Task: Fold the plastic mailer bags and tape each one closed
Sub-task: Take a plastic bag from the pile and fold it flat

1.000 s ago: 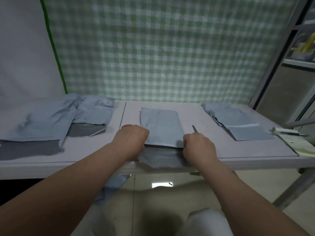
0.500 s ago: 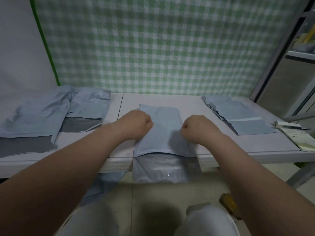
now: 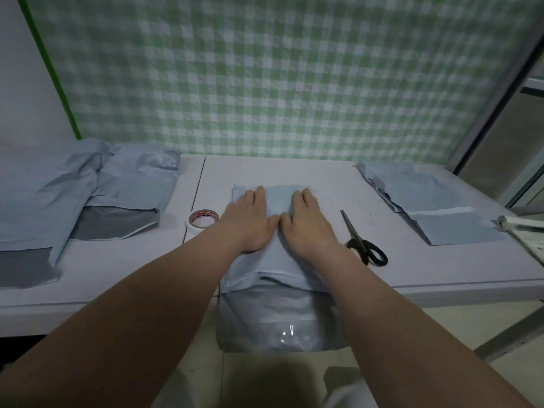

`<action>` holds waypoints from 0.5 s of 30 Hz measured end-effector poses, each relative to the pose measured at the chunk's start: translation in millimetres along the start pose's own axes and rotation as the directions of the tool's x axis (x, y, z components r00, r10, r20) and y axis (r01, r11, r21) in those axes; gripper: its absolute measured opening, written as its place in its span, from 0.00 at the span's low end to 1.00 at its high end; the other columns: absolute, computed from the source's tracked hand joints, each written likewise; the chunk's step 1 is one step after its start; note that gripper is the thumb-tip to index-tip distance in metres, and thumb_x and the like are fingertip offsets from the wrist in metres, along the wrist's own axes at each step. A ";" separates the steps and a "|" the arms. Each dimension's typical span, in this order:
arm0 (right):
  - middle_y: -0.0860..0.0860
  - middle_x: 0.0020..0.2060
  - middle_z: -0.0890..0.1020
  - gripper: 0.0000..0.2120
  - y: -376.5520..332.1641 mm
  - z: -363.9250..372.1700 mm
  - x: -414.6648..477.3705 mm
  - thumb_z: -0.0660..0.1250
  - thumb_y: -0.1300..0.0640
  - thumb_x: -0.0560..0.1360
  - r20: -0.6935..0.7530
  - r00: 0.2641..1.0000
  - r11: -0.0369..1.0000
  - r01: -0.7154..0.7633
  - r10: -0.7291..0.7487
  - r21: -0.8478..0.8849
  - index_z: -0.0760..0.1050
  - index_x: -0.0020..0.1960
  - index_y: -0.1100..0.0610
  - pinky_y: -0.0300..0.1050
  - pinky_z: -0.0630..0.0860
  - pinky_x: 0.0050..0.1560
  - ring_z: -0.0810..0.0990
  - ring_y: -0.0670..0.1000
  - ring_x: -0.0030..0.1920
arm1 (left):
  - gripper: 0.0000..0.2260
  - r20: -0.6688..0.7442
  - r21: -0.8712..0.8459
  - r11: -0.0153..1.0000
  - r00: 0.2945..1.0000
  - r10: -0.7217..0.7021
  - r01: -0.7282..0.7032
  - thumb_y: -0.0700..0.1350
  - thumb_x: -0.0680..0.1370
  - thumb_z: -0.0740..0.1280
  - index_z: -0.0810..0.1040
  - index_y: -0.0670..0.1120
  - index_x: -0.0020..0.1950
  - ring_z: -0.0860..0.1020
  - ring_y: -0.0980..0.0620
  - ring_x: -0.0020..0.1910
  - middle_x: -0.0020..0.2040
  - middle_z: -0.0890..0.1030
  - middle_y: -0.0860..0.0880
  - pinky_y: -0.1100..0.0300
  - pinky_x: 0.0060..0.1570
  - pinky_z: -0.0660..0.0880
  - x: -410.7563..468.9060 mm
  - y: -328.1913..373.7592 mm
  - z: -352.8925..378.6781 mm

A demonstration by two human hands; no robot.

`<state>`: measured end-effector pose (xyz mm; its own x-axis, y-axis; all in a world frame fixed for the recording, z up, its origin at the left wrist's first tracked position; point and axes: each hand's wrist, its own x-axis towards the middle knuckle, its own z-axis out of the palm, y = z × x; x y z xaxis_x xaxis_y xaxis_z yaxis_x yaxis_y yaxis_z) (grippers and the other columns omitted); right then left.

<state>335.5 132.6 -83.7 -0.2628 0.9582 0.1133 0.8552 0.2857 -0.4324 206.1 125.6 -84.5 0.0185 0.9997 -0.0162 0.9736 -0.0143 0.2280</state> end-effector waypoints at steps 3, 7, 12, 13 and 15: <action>0.58 0.77 0.47 0.31 4.6 6.3 -6.9 0.49 0.49 0.81 -0.011 1.000 0.996 0.005 -0.006 -0.084 0.42 0.77 0.63 0.54 0.50 0.74 0.49 0.56 0.76 | 0.32 -0.012 0.059 0.998 0.999 -0.037 0.037 0.59 0.81 0.47 0.44 0.39 0.76 0.54 0.42 0.75 0.76 0.53 0.40 0.46 0.71 0.53 5.8 -2.0 3.9; 0.57 0.77 0.47 0.35 5.6 4.2 -13.4 0.47 0.44 0.81 0.022 0.998 0.987 -0.062 0.066 -0.149 0.37 0.76 0.63 0.55 0.42 0.75 0.44 0.55 0.77 | 0.32 0.064 -0.017 0.987 0.985 -0.157 0.159 0.62 0.80 0.44 0.43 0.45 0.78 0.48 0.43 0.76 0.77 0.49 0.40 0.44 0.73 0.47 12.0 3.1 -2.6; 0.56 0.77 0.46 0.35 1.4 2.4 -16.9 0.46 0.42 0.80 0.040 0.993 0.975 -0.097 0.107 -0.198 0.36 0.76 0.62 0.56 0.36 0.74 0.39 0.54 0.77 | 0.26 -0.137 0.052 0.998 0.990 -0.025 0.032 0.56 0.81 0.47 0.47 0.49 0.77 0.48 0.43 0.76 0.78 0.46 0.43 0.42 0.72 0.47 12.1 4.3 -3.0; 0.55 0.77 0.47 0.35 0.9 1.9 -17.4 0.45 0.43 0.80 0.037 0.993 0.974 -0.103 0.113 -0.200 0.37 0.76 0.62 0.57 0.36 0.74 0.39 0.55 0.76 | 0.25 -0.139 0.066 0.997 0.989 0.051 -0.042 0.55 0.82 0.47 0.48 0.49 0.78 0.48 0.44 0.76 0.78 0.46 0.44 0.42 0.72 0.47 11.1 5.1 -2.5; 0.55 0.77 0.47 0.33 0.4 1.2 -18.0 0.45 0.45 0.80 0.032 0.992 0.972 -0.109 0.118 -0.209 0.37 0.77 0.61 0.58 0.35 0.73 0.38 0.55 0.76 | 0.24 -0.085 0.034 0.990 0.987 0.136 -0.134 0.52 0.83 0.47 0.49 0.48 0.78 0.48 0.45 0.76 0.78 0.46 0.44 0.43 0.72 0.49 8.8 7.4 -2.9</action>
<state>340.1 115.4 -87.0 -0.1742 0.9842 0.0324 0.9532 0.1768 -0.2451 212.8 134.3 -80.1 0.1313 0.9865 0.0979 0.9696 -0.1484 0.1947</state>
